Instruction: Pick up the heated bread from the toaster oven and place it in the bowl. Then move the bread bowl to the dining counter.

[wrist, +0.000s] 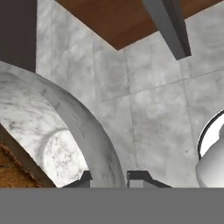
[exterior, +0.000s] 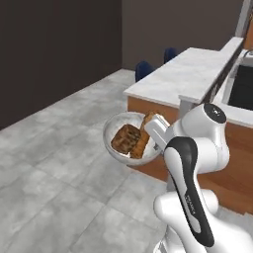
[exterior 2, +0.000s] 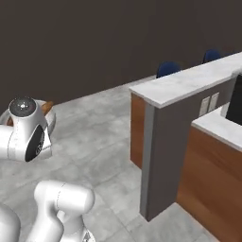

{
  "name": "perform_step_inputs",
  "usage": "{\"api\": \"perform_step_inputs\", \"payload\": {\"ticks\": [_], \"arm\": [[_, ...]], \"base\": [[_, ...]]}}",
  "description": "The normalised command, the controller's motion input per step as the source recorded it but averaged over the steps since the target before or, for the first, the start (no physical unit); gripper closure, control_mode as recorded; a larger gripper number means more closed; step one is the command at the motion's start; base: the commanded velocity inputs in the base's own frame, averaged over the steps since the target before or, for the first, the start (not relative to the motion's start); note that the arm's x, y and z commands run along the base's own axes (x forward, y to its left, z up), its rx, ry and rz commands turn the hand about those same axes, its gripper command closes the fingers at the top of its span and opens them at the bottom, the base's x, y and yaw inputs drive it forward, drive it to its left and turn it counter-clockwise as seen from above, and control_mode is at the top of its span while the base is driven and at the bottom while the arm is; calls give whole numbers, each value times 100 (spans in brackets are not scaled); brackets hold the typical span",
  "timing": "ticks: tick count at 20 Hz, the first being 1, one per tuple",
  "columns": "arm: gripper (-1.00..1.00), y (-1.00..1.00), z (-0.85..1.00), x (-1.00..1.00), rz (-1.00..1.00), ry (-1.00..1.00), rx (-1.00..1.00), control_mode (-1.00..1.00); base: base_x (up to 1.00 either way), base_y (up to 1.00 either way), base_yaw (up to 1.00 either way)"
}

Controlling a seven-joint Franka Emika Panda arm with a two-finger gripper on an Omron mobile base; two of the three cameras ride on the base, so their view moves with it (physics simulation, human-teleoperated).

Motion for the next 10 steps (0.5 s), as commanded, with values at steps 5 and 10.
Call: {"api": "perform_step_inputs", "payload": {"ticks": [5, 10], "arm": [[100, 0, 0, 0, 0, 0, 0, 100], [100, 0, 0, 0, 0, 0, 0, 100]], "base": [[100, 96, -56], [100, 89, -64]]}}
